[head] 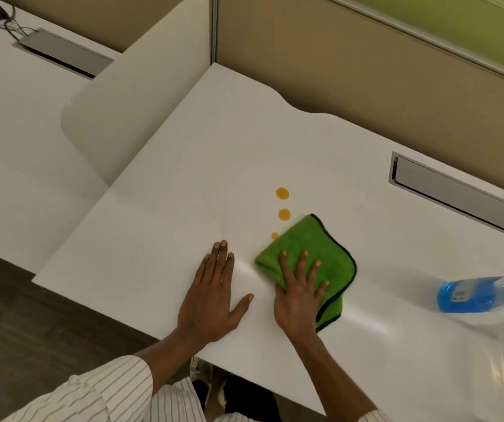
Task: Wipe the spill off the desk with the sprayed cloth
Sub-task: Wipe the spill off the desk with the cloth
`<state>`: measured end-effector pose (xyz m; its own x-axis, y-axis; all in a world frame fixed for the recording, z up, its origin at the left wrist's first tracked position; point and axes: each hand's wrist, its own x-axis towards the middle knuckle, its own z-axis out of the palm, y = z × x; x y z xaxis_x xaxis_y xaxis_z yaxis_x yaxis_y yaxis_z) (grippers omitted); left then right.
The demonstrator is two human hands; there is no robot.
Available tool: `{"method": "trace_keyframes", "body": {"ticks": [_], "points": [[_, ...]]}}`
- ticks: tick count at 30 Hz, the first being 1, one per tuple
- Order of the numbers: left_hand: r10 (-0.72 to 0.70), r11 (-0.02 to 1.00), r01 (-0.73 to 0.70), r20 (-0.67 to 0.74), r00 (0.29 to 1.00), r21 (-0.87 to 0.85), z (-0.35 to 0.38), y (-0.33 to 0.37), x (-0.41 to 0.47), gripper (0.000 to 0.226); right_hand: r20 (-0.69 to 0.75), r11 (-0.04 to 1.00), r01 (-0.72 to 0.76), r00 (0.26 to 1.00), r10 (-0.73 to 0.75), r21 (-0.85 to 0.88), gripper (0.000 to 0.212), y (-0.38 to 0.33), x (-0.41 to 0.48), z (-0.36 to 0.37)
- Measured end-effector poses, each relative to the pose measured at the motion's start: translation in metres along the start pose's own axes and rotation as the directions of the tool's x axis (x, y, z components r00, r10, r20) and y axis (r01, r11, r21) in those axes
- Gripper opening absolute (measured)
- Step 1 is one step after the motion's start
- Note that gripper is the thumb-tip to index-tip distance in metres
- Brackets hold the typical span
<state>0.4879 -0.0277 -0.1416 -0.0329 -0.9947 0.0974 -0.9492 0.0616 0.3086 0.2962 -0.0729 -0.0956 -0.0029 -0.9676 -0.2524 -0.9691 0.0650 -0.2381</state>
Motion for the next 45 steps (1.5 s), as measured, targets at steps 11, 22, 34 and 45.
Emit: {"method": "trace_keyframes", "body": {"ticks": [11,22,34,45], "points": [[-0.002,1.0,0.002,0.012,1.0,-0.01,0.0,-0.001,-0.001,0.098,0.055,0.981,-0.187,0.981,0.185,0.053,0.07,-0.01,0.012,-0.015],[-0.004,1.0,0.004,0.006,1.0,0.0,0.002,-0.002,-0.001,0.098,0.06,0.997,0.051,0.997,-0.048,-0.049,0.068,-0.007,0.057,-0.03],[-0.002,1.0,0.002,-0.014,1.0,-0.008,0.006,-0.002,0.0,0.099,0.1,0.98,0.18,0.98,-0.171,-0.081,0.079,-0.033,0.059,-0.021],[-0.014,1.0,0.014,0.001,1.0,0.018,0.006,-0.001,-0.001,0.099,0.162,0.996,-0.044,0.985,0.056,-0.079,0.074,-0.063,0.083,-0.021]]}}
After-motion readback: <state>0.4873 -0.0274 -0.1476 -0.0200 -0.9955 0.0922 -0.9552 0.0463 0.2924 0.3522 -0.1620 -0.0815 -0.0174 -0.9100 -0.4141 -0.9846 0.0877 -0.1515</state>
